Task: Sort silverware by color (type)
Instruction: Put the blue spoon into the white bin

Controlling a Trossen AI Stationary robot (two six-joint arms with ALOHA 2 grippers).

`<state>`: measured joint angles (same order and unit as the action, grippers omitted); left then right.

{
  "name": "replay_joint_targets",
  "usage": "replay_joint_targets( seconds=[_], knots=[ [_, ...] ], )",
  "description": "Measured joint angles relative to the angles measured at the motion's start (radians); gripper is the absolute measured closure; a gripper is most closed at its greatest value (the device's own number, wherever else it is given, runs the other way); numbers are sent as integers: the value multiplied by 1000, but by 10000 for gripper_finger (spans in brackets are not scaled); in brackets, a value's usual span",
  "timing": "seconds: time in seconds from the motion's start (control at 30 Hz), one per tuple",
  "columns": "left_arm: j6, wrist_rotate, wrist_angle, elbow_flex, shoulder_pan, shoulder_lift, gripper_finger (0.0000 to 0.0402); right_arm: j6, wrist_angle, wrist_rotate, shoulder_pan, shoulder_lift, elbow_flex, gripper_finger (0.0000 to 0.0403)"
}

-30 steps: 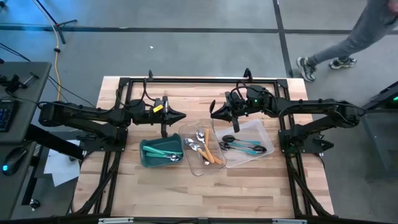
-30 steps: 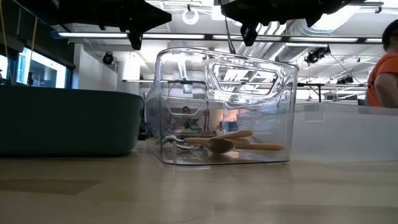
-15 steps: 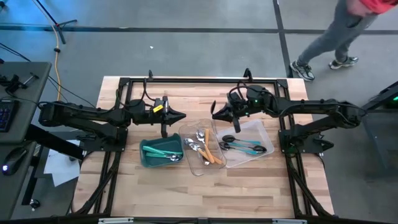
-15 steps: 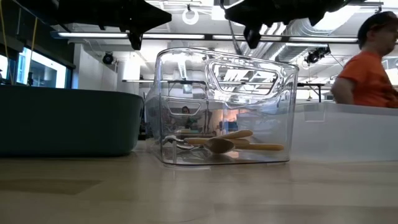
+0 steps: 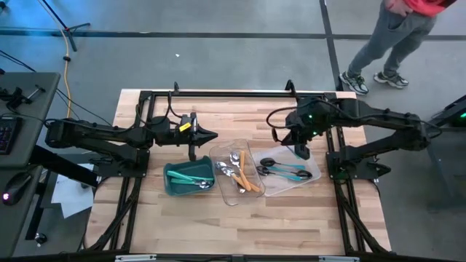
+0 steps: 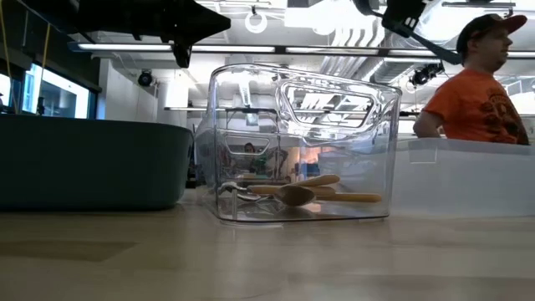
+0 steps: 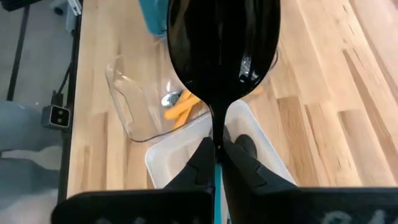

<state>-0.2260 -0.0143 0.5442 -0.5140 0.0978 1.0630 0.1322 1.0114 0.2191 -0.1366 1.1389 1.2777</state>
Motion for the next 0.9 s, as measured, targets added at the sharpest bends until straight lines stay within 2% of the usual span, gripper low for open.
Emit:
replay_joint_targets(
  seconds=[0.27, 0.43, 0.63, 0.9],
  knots=[
    [1, 0, 0, 0, 0, 0, 401, 73, 27, -6, 33, 0, -59, 403],
    [2, 0, 0, 0, 0, 0, 401, 117, 6, -5, 66, 0, -204, 403],
    [2, 5, 0, 0, 1, 0, 401, 187, -155, -9, 73, 8, -380, 403],
    [2, 5, -1, 0, 8, 0, 401, 131, -183, -2, 87, 122, -407, 403]
  ],
)
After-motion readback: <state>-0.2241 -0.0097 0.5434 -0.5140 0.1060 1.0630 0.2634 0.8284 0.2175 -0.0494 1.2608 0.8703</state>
